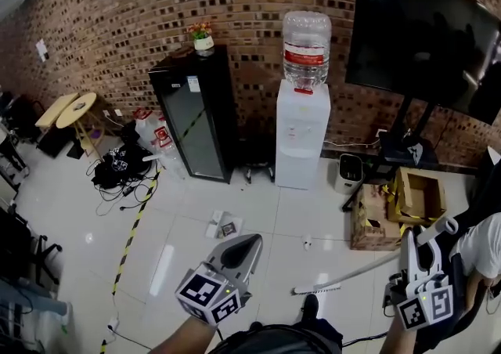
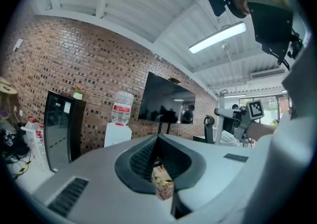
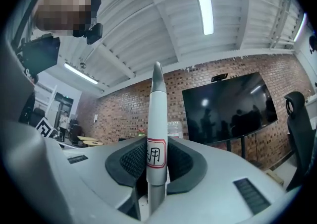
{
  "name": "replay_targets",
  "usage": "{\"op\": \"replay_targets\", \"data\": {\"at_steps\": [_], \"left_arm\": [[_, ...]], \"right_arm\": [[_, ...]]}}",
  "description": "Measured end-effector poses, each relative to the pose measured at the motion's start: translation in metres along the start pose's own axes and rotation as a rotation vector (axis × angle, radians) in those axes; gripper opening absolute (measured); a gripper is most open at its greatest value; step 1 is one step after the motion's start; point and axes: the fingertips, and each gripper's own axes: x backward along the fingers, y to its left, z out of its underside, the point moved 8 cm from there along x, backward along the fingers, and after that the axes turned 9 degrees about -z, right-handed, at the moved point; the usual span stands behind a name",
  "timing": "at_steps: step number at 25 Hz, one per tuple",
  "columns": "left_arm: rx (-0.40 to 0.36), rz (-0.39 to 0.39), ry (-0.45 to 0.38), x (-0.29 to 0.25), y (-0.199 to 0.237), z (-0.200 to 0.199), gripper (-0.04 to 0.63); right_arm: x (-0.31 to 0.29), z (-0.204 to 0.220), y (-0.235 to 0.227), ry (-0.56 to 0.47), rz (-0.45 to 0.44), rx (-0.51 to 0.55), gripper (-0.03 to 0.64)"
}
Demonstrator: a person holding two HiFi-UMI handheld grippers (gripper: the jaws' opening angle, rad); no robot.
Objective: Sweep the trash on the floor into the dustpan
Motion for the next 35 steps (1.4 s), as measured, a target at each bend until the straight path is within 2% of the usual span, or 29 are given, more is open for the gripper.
{"op": "replay_targets", "data": {"at_steps": [5, 14, 22, 26, 30, 35], "left_arm": [[-0.028, -0.028, 0.025, -0.053, -0.008, -0.006, 0.006], [-0.015, -0.065, 0.034, -0.180, -0.038, -0.016, 0.006], [-0.018, -0.096, 0.040, -0.277, -0.062, -0.029, 0.006], [0.019, -0.096, 0.074, -0.312, -0.044, -0.021, 0.006], [0.039, -0.070, 0.090, -0.335, -0.007, -0.017, 0.006], [-0.008, -0.028, 0.070, -0.346, 0.056, -0.036, 0.006]], "right_arm": [[-0.026, 0.011, -0.040, 0.004, -0.057, -0.029, 0.098], [-0.083, 0.020, -0.135, 0.024, -0.182, -0.035, 0.097], [-0.126, 0.038, -0.222, 0.028, -0.239, -0.047, 0.097], [-0.155, 0.051, -0.254, 0.044, -0.196, -0.030, 0.097], [-0.180, 0.056, -0.265, 0.007, -0.142, 0.004, 0.097], [-0.212, 0.071, -0.256, -0.026, -0.026, 0.002, 0.097]]}}
